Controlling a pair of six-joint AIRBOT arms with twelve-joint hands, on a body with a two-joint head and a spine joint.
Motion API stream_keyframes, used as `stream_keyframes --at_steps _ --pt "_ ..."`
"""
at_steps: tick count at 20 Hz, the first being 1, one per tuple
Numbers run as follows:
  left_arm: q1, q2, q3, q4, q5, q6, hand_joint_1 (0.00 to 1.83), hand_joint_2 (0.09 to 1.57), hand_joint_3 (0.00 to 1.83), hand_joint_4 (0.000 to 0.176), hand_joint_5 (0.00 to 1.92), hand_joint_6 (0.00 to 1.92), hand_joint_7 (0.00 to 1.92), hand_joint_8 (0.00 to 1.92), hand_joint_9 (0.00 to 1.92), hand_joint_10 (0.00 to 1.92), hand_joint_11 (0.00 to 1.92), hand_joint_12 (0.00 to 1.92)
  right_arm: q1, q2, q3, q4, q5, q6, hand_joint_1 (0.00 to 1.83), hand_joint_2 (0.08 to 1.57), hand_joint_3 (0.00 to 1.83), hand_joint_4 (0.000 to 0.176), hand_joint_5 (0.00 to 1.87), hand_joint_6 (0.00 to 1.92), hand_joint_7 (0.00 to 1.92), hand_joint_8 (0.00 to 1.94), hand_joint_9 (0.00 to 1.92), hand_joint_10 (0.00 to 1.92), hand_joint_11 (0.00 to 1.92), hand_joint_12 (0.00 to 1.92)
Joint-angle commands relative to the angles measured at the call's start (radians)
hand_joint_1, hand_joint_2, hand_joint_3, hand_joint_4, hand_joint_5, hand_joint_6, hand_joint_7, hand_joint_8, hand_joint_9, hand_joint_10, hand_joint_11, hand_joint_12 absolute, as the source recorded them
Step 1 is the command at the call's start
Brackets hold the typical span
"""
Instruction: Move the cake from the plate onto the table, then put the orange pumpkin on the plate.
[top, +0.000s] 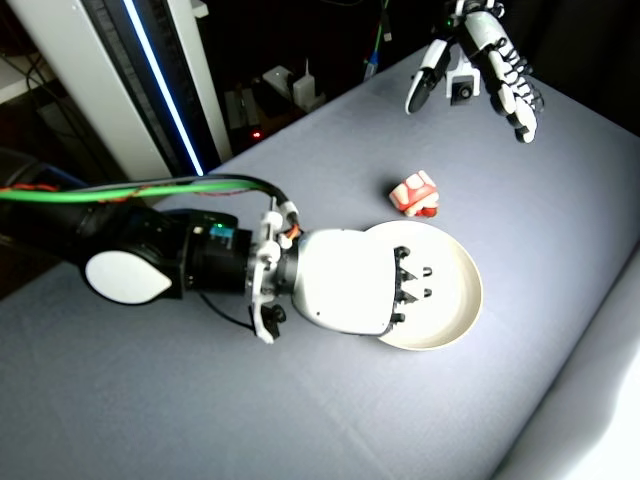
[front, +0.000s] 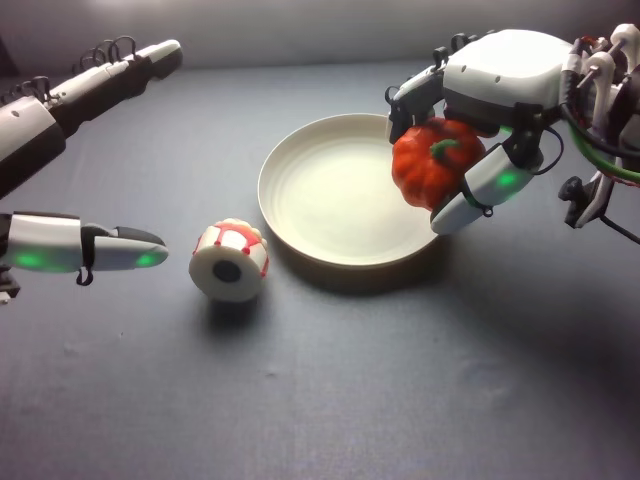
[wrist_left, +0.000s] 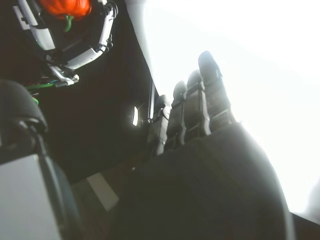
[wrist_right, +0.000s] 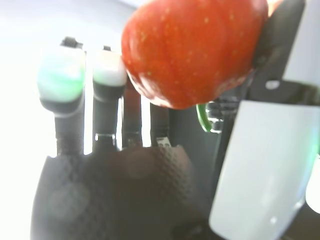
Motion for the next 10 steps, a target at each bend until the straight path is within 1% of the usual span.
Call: stream_keyframes --at_steps 1,2,3,4,5,6,7,8,9,10 --pt "-0.014 -0.006 0.010 -0.035 -0.126 -0.004 0.94 0.90 0.00 0.118 0.00 0.00 0.00 0.00 0.00 0.00 0.00 0.29 0.011 -0.001 0.008 0.025 0.083 0.006 1.44 1.12 0.02 0.000 0.98 1.92 1.07 1.94 1.17 1.92 1.30 1.92" --pt "-0.017 -0.008 0.012 -0.034 -0.126 -0.004 0.97 0.91 0.00 0.113 0.00 0.00 0.00 0.00 0.00 0.00 0.00 0.27 0.011 -0.005 0.017 0.025 0.073 0.006 1.43 1.13 0.02 0.000 0.97 1.92 1.08 1.94 1.18 1.92 1.31 1.92" --pt "-0.019 -0.011 0.013 -0.032 -0.126 -0.004 0.93 0.91 0.00 0.129 0.00 0.00 0.00 0.00 0.02 0.01 0.00 0.27 0.011 -0.011 0.025 0.028 0.066 0.006 1.43 1.13 0.02 0.000 0.98 1.92 1.09 1.94 1.18 1.92 1.32 1.92" --pt "-0.023 -0.015 0.015 -0.027 -0.125 -0.004 0.94 0.92 0.00 0.132 0.01 0.01 0.00 0.00 0.02 0.00 0.00 0.31 0.011 -0.025 0.042 0.029 0.052 0.006 1.44 1.14 0.01 0.000 0.95 1.92 1.07 1.94 1.17 1.92 1.29 1.92" --pt "-0.024 -0.017 0.016 -0.026 -0.124 -0.004 0.94 0.92 0.00 0.132 0.01 0.01 0.00 0.00 0.02 0.00 0.00 0.31 0.011 -0.027 0.045 0.030 0.049 0.006 1.44 1.14 0.01 0.000 0.95 1.92 1.07 1.94 1.17 1.92 1.29 1.92" --pt "-0.030 -0.023 0.020 -0.019 -0.121 -0.004 0.96 0.91 0.00 0.130 0.01 0.00 0.00 0.00 0.03 0.00 0.00 0.34 0.011 -0.034 0.055 0.032 0.039 0.006 1.42 1.15 0.01 0.000 0.95 1.92 1.07 1.94 1.15 1.92 1.27 1.92" --pt "-0.044 -0.035 0.027 -0.006 -0.114 -0.004 1.00 0.91 0.00 0.102 0.00 0.00 0.01 0.00 0.02 0.00 0.00 0.29 0.011 -0.039 0.067 0.041 0.031 0.006 1.49 1.15 0.01 0.000 0.95 1.92 1.05 1.94 1.12 1.92 1.25 1.92" --pt "-0.056 -0.043 0.034 0.009 -0.105 -0.004 1.00 0.91 0.00 0.102 0.00 0.00 0.01 0.00 0.02 0.00 0.00 0.29 0.011 -0.044 0.074 0.047 0.026 0.006 1.49 1.15 0.01 0.000 0.95 1.92 1.05 1.94 1.12 1.92 1.25 1.92" --pt "-0.066 -0.049 0.038 0.022 -0.097 -0.004 0.99 0.94 0.01 0.107 0.00 0.00 0.00 0.00 0.00 0.00 0.00 0.09 0.011 -0.046 0.079 0.052 0.023 0.006 1.48 1.15 0.01 0.000 0.95 1.92 1.05 1.94 1.12 1.92 1.23 1.92" --pt "-0.074 -0.052 0.038 0.028 -0.093 -0.004 1.00 0.93 0.00 0.104 0.00 0.00 0.00 0.00 0.00 0.00 0.00 0.02 0.011 -0.049 0.082 0.054 0.021 0.006 1.47 1.15 0.01 0.000 0.95 1.92 1.04 1.94 1.10 1.92 1.21 1.92"
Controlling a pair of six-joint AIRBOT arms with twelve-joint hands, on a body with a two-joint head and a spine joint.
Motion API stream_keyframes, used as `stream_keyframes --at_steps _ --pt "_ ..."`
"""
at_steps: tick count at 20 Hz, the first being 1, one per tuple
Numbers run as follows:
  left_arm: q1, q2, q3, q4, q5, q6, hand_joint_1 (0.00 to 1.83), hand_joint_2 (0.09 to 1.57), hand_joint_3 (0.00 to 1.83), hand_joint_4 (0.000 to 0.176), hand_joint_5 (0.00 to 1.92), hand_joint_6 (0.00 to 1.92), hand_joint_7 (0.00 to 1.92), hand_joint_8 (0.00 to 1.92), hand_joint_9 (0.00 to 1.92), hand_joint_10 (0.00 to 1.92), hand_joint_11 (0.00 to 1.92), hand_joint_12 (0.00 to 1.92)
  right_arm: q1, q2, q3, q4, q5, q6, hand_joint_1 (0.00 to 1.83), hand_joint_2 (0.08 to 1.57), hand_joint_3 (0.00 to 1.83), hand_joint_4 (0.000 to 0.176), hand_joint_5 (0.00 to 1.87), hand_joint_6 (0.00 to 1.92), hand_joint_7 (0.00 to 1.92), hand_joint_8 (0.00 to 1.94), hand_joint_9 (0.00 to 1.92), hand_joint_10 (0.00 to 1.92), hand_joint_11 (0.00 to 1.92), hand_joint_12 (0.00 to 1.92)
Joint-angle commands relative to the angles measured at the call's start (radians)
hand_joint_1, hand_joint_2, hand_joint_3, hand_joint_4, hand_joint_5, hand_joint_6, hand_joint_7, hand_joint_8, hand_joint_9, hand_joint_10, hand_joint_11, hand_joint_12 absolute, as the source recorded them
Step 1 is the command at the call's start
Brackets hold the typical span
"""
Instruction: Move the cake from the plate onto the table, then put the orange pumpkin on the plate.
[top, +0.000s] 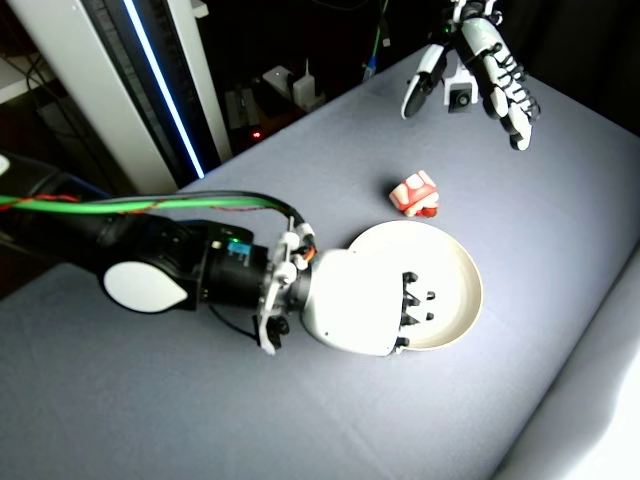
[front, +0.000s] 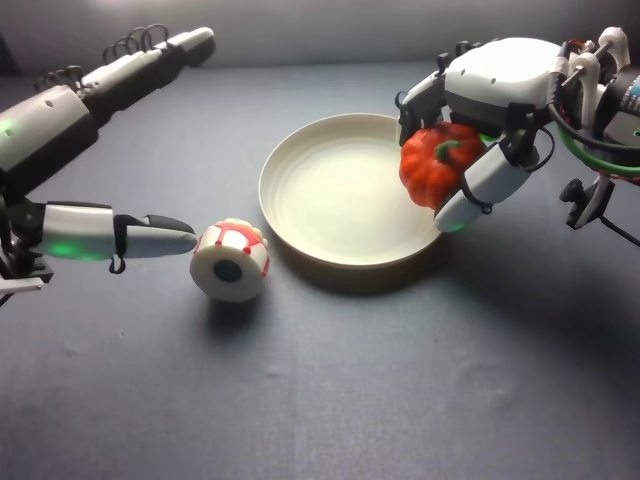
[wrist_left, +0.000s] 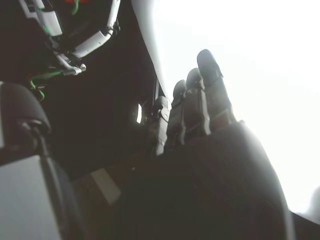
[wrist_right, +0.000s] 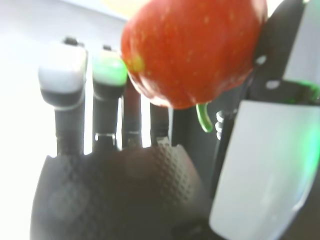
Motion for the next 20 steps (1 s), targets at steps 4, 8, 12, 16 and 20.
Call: stream_keyframes --at_steps 4,8,12,16,20 --pt "-0.026 -0.017 0.013 -0.023 -0.104 -0.004 0.95 0.92 0.00 0.112 0.00 0.00 0.04 0.01 0.04 0.01 0.10 0.05 0.010 -0.021 0.023 0.033 0.083 0.006 1.45 1.17 0.01 0.000 0.90 1.92 0.97 1.94 1.01 1.92 1.14 1.92" --pt "-0.028 -0.022 0.016 -0.021 -0.106 -0.004 0.90 0.94 0.00 0.132 0.00 0.00 0.00 0.00 0.00 0.00 0.00 0.00 0.010 -0.031 0.026 0.044 0.090 0.007 1.47 1.19 0.01 0.000 0.95 1.92 1.02 1.94 1.10 1.92 1.23 1.92" --pt "-0.031 -0.027 0.017 -0.021 -0.108 -0.004 0.87 0.93 0.00 0.126 0.00 0.00 0.00 0.00 0.00 0.00 0.00 0.00 0.011 -0.043 0.023 0.045 0.113 0.008 1.32 0.99 0.64 0.000 0.84 1.92 0.68 1.73 0.94 1.92 1.07 1.92" --pt "-0.037 -0.030 0.017 -0.017 -0.114 -0.004 0.78 0.96 0.00 0.074 0.00 0.00 0.00 0.00 0.01 0.00 0.00 0.31 0.011 -0.045 0.029 0.068 0.135 0.008 1.57 1.15 0.07 0.000 0.82 1.92 0.99 1.94 1.05 1.92 1.19 1.92" --pt "-0.043 -0.036 0.018 -0.013 -0.118 -0.004 0.84 0.94 0.00 0.150 0.00 0.00 0.00 0.00 0.00 0.00 0.00 0.14 0.011 -0.062 0.049 0.088 0.139 0.008 1.71 1.11 0.04 0.003 0.84 1.92 0.97 1.94 1.01 1.92 1.15 1.92"
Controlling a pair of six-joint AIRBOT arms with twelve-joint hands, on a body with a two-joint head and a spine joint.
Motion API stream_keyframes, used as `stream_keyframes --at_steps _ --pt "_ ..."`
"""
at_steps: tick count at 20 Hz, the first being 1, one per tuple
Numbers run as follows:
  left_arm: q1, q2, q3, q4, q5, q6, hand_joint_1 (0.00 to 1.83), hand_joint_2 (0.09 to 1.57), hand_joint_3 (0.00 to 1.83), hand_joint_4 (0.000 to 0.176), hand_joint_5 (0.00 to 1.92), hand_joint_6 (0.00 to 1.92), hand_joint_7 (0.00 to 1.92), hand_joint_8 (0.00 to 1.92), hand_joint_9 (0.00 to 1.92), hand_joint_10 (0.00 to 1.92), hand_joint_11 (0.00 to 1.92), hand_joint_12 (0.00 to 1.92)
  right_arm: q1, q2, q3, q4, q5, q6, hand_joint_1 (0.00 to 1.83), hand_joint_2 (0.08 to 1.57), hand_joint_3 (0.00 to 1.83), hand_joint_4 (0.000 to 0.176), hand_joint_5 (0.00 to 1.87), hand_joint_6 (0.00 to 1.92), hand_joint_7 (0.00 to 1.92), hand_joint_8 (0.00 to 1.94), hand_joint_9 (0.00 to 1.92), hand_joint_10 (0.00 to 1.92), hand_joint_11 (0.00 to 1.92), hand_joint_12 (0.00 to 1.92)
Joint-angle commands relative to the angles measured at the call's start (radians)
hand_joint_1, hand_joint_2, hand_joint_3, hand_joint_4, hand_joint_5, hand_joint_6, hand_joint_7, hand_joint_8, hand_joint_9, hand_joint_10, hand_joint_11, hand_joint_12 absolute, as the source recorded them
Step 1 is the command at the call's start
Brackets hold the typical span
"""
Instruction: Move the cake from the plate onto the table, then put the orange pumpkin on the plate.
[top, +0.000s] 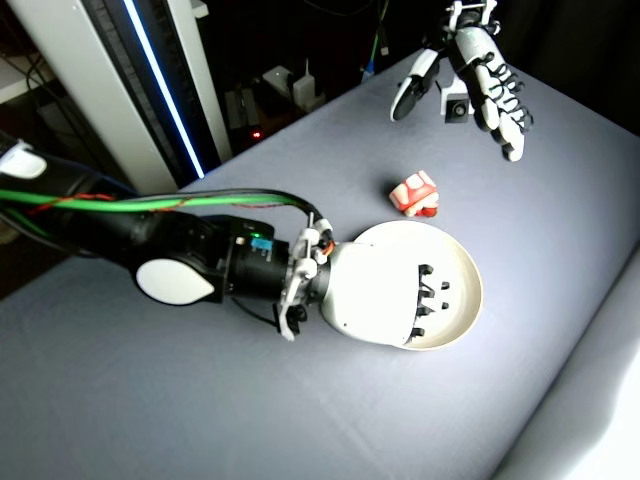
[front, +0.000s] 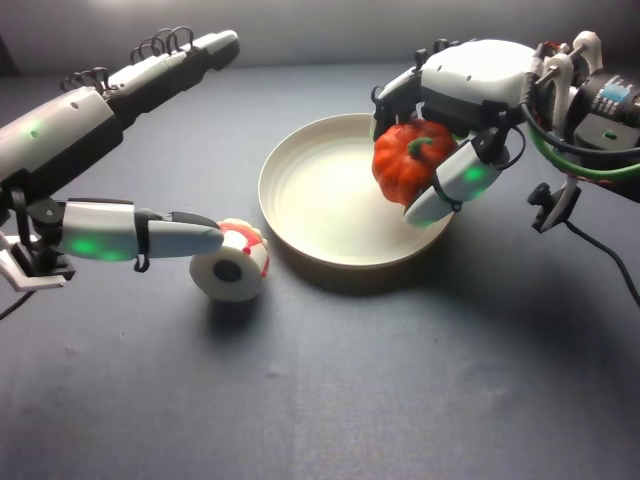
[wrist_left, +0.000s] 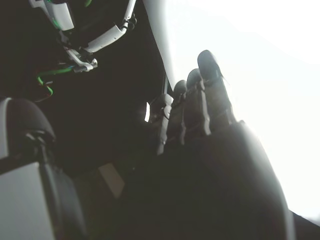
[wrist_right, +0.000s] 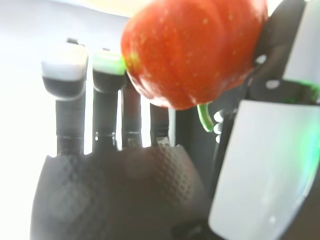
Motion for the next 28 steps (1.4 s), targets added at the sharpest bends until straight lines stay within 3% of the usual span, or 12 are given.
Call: stream_keyframes --at_steps 1,4,5,6,8,13,16,18,19,20,22,28 --pt "-0.015 -0.006 0.007 -0.028 -0.124 -0.004 0.84 0.95 0.00 0.138 0.00 0.00 0.00 0.00 0.00 0.00 0.01 0.10 0.011 -0.007 0.011 0.022 0.105 0.012 1.70 1.11 0.04 0.000 0.80 1.92 0.97 1.94 1.03 1.92 1.16 1.92" --pt "-0.046 -0.030 0.021 0.003 -0.116 -0.004 0.90 0.93 0.00 0.172 0.00 0.00 0.00 0.00 0.00 0.00 0.00 0.04 0.011 -0.028 0.032 0.021 0.105 0.043 1.22 1.25 0.01 0.000 0.68 1.42 0.74 1.48 0.90 1.83 0.96 1.92" --pt "-0.056 -0.036 0.025 0.012 -0.114 -0.004 0.98 0.90 0.00 0.153 0.01 0.00 0.03 0.00 0.06 0.01 0.06 0.06 0.011 -0.029 0.032 0.021 0.105 0.048 1.21 1.25 0.00 0.000 0.70 1.37 0.75 1.40 0.73 1.63 0.69 1.85" --pt "-0.064 -0.041 0.027 0.017 -0.114 -0.004 0.91 0.91 0.00 0.148 0.02 0.00 0.04 0.00 0.08 0.01 0.07 0.07 0.011 -0.031 0.030 0.012 0.106 0.052 1.29 1.23 0.00 0.000 0.49 0.78 0.74 1.39 0.59 1.40 0.48 1.74" --pt "-0.081 -0.048 0.030 0.030 -0.109 -0.004 0.92 0.90 0.00 0.118 0.02 0.00 0.04 0.00 0.09 0.01 0.07 0.08 0.010 -0.034 0.029 0.006 0.105 0.057 1.31 1.23 0.00 0.000 0.52 0.22 0.75 1.42 0.80 1.77 0.84 1.91" --pt "-0.091 -0.054 0.030 0.037 -0.106 -0.004 1.02 0.89 0.00 0.118 0.02 0.00 0.04 0.00 0.09 0.00 0.07 0.09 0.008 -0.037 0.022 0.002 0.105 0.066 1.32 1.24 0.00 0.000 0.52 0.16 0.74 1.47 1.00 1.92 1.11 1.92" --pt "-0.092 -0.053 0.030 0.039 -0.103 -0.004 1.02 0.89 0.00 0.118 0.02 0.00 0.04 0.00 0.09 0.00 0.06 0.09 -0.001 -0.041 0.023 0.000 0.105 0.074 1.29 1.26 0.01 0.000 0.59 0.15 0.70 1.48 0.75 1.58 0.76 1.84" --pt "-0.092 -0.041 0.028 0.041 -0.095 -0.004 1.02 0.89 0.00 0.118 0.02 0.00 0.04 0.00 0.09 0.00 0.06 0.10 -0.005 -0.042 0.025 0.000 0.103 0.080 1.29 1.28 0.00 0.000 0.39 0.01 0.66 1.58 0.83 1.91 0.93 1.92" --pt "-0.092 -0.029 0.027 0.041 -0.091 -0.004 1.04 0.88 0.00 0.119 0.02 0.00 0.04 0.00 0.09 0.00 0.06 0.11 -0.007 -0.042 0.025 0.000 0.103 0.081 1.30 1.28 0.00 0.027 0.57 0.09 0.67 1.57 0.80 1.92 0.89 1.92" --pt "-0.090 -0.010 0.020 0.032 -0.089 -0.004 0.92 0.90 0.00 0.118 0.02 0.00 0.04 0.00 0.09 0.00 0.06 0.11 -0.007 -0.042 0.024 0.000 0.103 0.082 1.43 1.19 0.00 0.070 0.81 1.42 0.92 1.87 0.98 1.92 1.07 1.92" --pt "-0.078 0.019 0.008 0.012 -0.089 -0.004 1.02 0.89 0.00 0.118 0.02 0.00 0.04 0.00 0.09 0.00 0.05 0.11 -0.007 -0.042 0.023 0.000 0.103 0.083 1.45 1.18 0.00 0.061 0.97 1.82 0.98 1.93 1.05 1.92 1.17 1.92" --pt "0.087 0.153 -0.037 -0.163 -0.116 -0.004 0.89 0.91 0.00 0.118 0.02 0.00 0.04 0.00 0.09 0.00 0.04 0.14 -0.007 -0.046 0.025 -0.007 0.103 0.083 1.47 1.19 0.00 0.044 0.93 1.92 1.03 1.94 1.14 1.92 1.29 1.92"
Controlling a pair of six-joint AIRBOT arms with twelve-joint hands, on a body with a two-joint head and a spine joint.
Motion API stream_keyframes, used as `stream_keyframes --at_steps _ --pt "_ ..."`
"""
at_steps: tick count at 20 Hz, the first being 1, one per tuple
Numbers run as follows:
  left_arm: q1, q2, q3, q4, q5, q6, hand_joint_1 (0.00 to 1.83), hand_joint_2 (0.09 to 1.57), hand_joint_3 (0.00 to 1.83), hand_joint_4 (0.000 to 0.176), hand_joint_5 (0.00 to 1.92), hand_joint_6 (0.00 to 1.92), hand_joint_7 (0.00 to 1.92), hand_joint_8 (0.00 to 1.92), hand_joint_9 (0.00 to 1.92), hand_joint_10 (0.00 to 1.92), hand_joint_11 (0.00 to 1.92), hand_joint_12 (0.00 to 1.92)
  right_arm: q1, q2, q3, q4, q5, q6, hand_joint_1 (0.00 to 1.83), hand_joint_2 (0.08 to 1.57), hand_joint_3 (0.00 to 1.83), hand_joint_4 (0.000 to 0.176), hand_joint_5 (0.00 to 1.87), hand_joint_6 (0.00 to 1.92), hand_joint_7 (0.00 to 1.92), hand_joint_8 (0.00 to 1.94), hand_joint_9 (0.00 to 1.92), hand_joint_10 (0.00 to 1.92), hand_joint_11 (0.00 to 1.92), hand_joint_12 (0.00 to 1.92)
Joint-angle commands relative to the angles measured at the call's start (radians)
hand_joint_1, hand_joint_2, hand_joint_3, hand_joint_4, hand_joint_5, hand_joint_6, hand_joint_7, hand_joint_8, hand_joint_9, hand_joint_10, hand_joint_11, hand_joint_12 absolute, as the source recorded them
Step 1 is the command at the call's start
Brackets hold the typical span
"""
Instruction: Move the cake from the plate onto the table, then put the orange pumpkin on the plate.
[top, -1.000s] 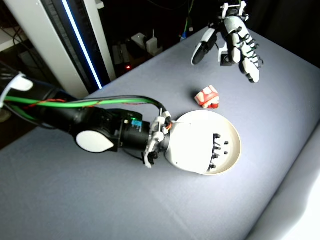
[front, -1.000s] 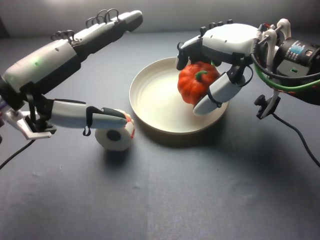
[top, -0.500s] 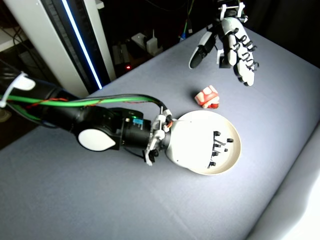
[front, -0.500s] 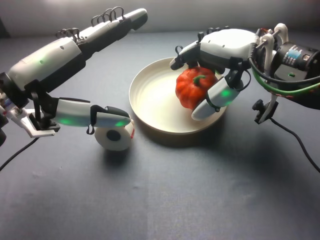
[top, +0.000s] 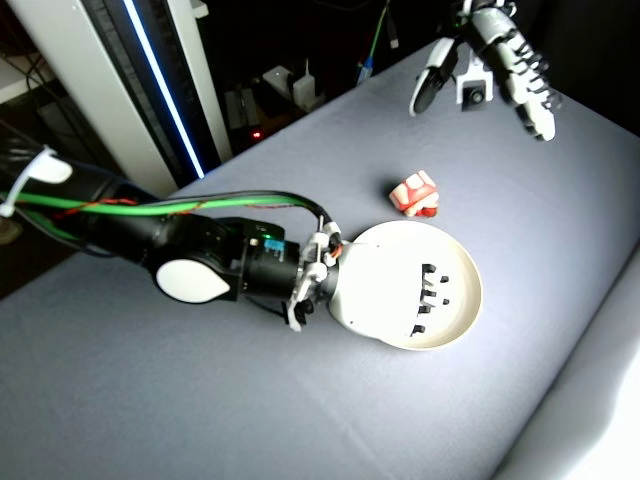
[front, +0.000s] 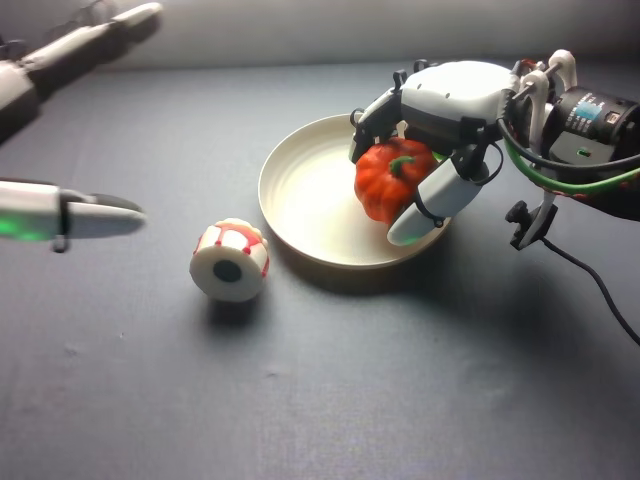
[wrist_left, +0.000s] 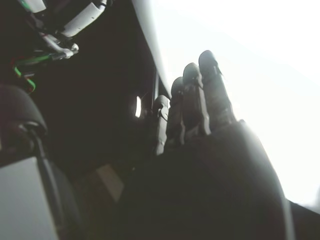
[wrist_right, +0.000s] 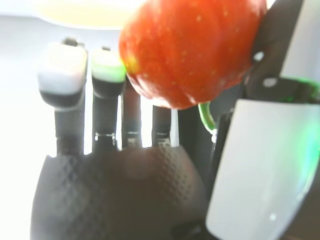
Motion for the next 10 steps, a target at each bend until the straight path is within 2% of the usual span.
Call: stream_keyframes --at_steps 1,2,3,4,5,6,7,8,9,10 --pt "0.006 0.017 -0.002 -0.055 -0.137 -0.004 0.91 0.90 0.00 0.118 0.02 0.00 0.04 0.00 0.09 0.00 0.04 0.15 0.008 0.000 0.001 0.019 0.104 0.009 1.46 1.19 0.00 0.036 0.91 1.92 1.03 1.94 1.13 1.92 1.27 1.92" --pt "0.022 0.022 -0.002 -0.068 -0.139 -0.004 0.89 0.91 0.00 0.118 0.02 0.00 0.04 0.00 0.09 0.00 0.04 0.16 0.008 0.000 0.001 0.019 0.104 0.009 1.45 1.19 0.00 0.000 0.91 1.92 1.03 1.94 1.14 1.92 1.28 1.92" --pt "0.034 0.023 -0.002 -0.075 -0.140 -0.004 0.89 0.91 0.00 0.118 0.02 0.00 0.04 0.00 0.09 0.00 0.04 0.16 0.008 0.000 0.000 0.019 0.103 0.010 1.45 1.19 0.00 0.000 0.91 1.92 1.03 1.94 1.14 1.92 1.28 1.92" --pt "0.041 0.024 -0.002 -0.080 -0.142 -0.004 0.91 0.91 0.00 0.118 0.03 0.00 0.04 0.00 0.09 0.00 0.01 0.23 0.008 0.000 -0.001 0.017 0.103 0.013 1.35 1.16 0.00 0.000 0.84 1.92 0.95 1.94 1.06 1.92 1.19 1.92" --pt "0.045 0.024 -0.002 -0.081 -0.143 -0.004 1.02 0.89 0.00 0.118 0.02 0.00 0.04 0.00 0.09 0.00 0.00 0.25 0.008 0.001 -0.001 0.015 0.103 0.021 1.22 1.18 0.06 0.000 0.75 1.44 0.88 1.48 0.91 1.72 0.95 1.87" --pt "0.046 0.024 -0.003 -0.081 -0.143 -0.004 1.02 0.89 0.00 0.118 0.02 0.00 0.04 0.00 0.09 0.00 0.00 0.25 0.007 0.001 -0.001 0.012 0.103 0.036 1.22 1.18 0.06 0.000 0.75 1.44 0.88 1.48 0.91 1.72 0.95 1.87" --pt "0.046 0.024 -0.003 -0.081 -0.144 -0.004 0.92 0.90 0.00 0.118 0.02 0.00 0.04 0.00 0.09 0.00 0.00 0.26 0.007 0.001 0.000 0.003 0.104 0.058 1.09 1.11 0.00 0.035 0.59 0.62 0.66 0.57 0.59 0.49 0.28 1.14" --pt "0.046 0.024 -0.004 -0.082 -0.146 -0.004 1.02 0.89 0.00 0.119 0.02 0.00 0.04 0.00 0.09 0.00 0.00 0.26 0.007 0.001 0.001 0.000 0.105 0.067 0.98 0.99 0.00 0.097 0.45 0.19 0.49 0.17 0.39 0.18 0.06 1.00" --pt "0.046 0.023 -0.005 -0.082 -0.148 -0.004 1.04 0.89 0.00 0.119 0.02 0.00 0.04 0.00 0.09 0.00 0.00 0.26 0.007 0.001 0.002 -0.002 0.106 0.067 0.92 0.92 0.00 0.120 0.38 0.06 0.37 0.04 0.28 0.07 0.01 0.82" --pt "0.047 0.023 -0.006 -0.080 -0.148 -0.004 0.92 0.90 0.00 0.118 0.02 0.00 0.04 0.00 0.09 0.00 0.00 0.26 0.007 0.001 0.001 -0.004 0.107 0.067 0.91 0.89 0.00 0.147 0.30 0.01 0.21 0.01 0.17 0.02 0.00 0.61"
